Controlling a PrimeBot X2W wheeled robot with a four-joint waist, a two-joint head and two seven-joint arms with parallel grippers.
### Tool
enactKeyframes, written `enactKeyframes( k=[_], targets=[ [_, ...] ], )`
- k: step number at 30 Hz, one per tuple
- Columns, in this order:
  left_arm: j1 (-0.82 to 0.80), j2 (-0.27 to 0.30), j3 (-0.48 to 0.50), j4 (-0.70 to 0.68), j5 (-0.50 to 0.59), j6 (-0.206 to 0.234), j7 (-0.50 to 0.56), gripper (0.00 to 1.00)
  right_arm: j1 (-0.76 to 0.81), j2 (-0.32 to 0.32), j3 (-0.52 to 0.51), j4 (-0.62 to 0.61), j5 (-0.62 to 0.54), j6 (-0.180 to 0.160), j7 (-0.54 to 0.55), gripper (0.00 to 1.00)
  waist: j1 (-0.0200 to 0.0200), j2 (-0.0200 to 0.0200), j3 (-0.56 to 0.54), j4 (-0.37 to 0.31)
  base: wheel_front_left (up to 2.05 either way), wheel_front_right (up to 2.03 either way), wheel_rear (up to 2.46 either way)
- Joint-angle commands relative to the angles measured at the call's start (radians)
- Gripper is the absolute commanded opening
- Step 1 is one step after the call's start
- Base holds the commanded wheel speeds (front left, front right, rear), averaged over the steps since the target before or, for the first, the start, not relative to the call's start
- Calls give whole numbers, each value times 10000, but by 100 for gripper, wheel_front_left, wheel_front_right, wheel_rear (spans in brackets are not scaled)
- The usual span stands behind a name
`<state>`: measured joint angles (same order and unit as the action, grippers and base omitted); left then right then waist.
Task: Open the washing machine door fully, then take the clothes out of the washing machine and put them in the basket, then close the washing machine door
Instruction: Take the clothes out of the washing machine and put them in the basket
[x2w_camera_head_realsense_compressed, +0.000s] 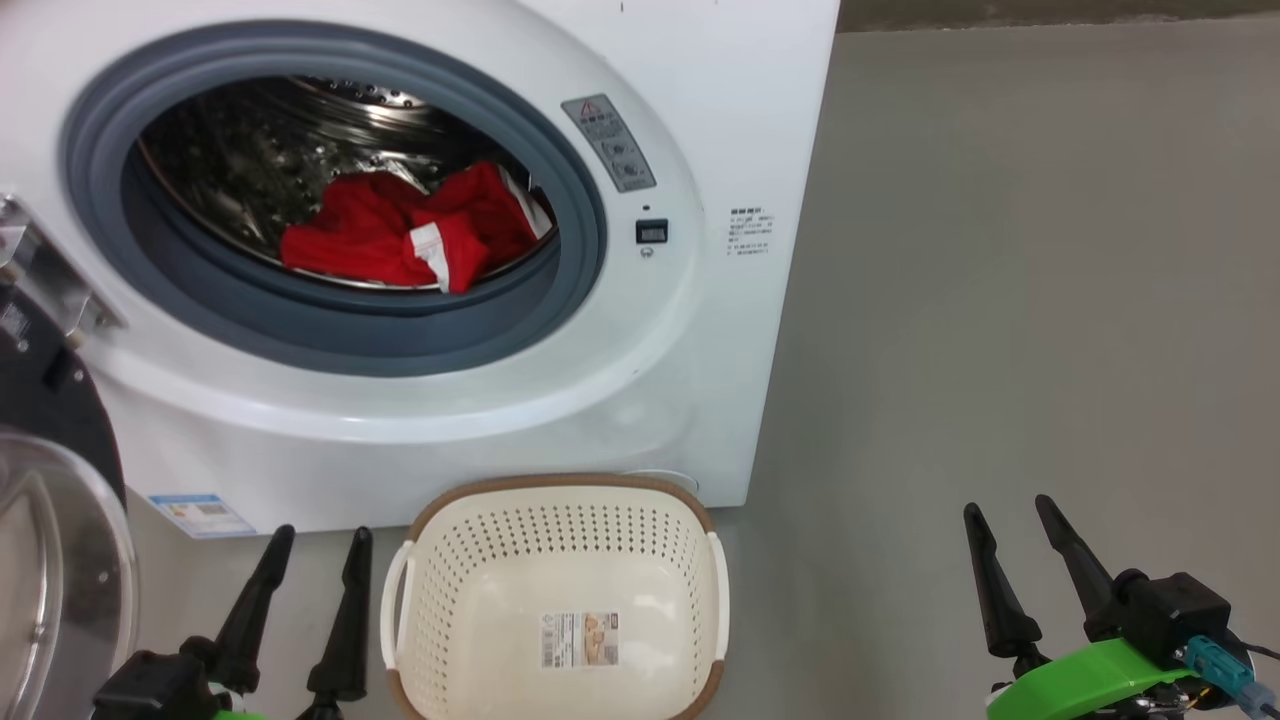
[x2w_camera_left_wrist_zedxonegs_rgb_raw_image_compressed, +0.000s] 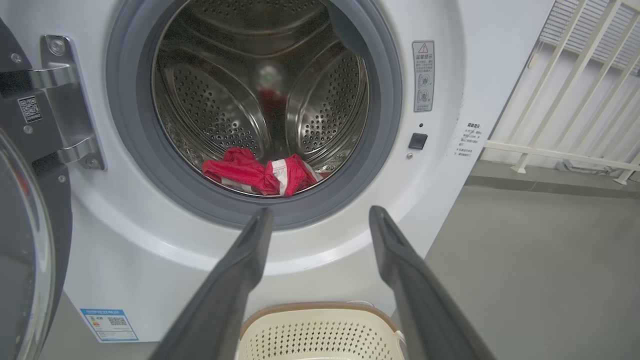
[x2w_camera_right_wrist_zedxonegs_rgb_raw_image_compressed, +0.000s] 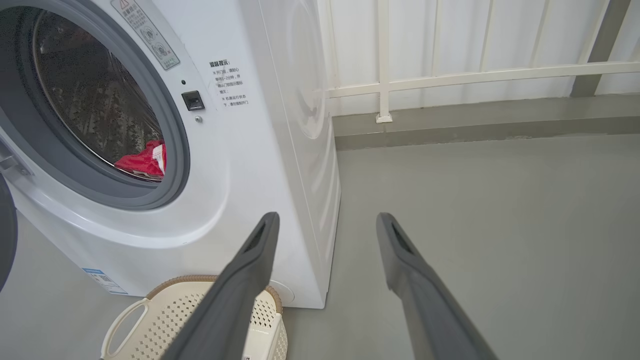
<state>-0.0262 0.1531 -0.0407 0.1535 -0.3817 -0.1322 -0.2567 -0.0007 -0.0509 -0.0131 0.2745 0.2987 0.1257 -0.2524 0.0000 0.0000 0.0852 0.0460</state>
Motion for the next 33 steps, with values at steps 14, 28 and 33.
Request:
enactKeyframes(
  k=[14,28,33],
  targets=[
    [-423,138,263,-199,92,15,-51,100,-341,-20,232,-221,-33,50,-94,100,0,0,53,18,39,-39,0],
    [-1216,280,247,829,210,15,-51,100,-572,-10,349,-287,-53,50,-94,100,0,0,577,-251,0,0,0],
    [-2167,323,210,1476,293,15,-51,100,-763,-3,408,-329,-76,50,-94,100,0,0,1057,-486,0,0,0]
  ],
)
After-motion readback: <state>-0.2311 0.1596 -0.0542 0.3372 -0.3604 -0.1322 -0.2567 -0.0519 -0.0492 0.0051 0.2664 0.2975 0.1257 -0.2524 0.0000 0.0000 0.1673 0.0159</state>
